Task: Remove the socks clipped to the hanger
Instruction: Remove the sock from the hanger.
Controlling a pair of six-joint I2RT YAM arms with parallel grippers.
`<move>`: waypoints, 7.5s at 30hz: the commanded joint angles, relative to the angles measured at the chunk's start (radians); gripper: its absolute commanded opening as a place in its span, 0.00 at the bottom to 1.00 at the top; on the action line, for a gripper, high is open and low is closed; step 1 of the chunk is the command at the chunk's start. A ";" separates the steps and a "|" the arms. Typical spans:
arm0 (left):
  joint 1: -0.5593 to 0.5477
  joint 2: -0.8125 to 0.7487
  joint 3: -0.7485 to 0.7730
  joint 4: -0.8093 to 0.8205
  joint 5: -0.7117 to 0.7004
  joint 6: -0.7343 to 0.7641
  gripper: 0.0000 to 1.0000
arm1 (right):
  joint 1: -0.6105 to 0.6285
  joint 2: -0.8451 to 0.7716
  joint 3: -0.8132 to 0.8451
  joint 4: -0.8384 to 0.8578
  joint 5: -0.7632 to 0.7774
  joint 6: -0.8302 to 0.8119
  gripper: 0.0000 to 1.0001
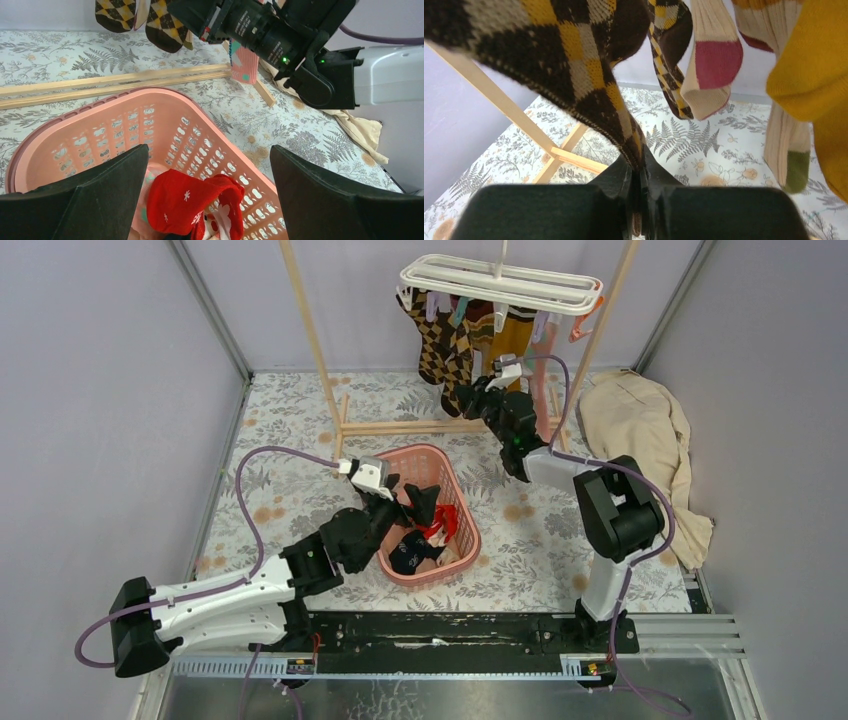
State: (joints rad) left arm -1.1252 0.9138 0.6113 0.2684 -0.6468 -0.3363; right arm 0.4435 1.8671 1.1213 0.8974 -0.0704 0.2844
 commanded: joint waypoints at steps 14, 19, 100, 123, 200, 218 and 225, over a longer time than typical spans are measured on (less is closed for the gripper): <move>0.050 0.107 0.220 0.023 0.020 0.134 0.99 | 0.008 -0.435 -0.302 0.027 -0.125 0.060 0.05; 0.135 0.121 0.170 0.089 0.117 0.110 0.99 | 0.008 -0.558 -0.304 -0.052 -0.269 0.149 0.05; 0.780 0.465 0.018 1.012 1.261 -0.575 0.98 | 0.016 -0.407 -0.288 0.301 -0.541 0.718 0.07; 0.779 0.584 0.036 1.196 1.332 -0.669 0.07 | 0.064 -0.331 -0.259 0.362 -0.570 0.754 0.19; 0.756 0.247 0.101 0.422 1.251 -0.363 0.00 | -0.076 0.056 0.313 0.603 -0.123 0.683 0.69; 0.745 0.260 0.107 0.408 1.237 -0.345 0.00 | -0.022 0.028 0.398 0.431 -0.113 0.553 0.64; 0.746 0.271 0.107 0.417 1.244 -0.347 0.00 | -0.016 0.036 0.427 0.384 -0.094 0.526 0.49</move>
State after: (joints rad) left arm -0.3733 1.1778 0.6914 0.6777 0.6018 -0.7017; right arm 0.4126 1.9255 1.4845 1.2701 -0.1886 0.8482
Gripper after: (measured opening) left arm 0.064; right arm 0.536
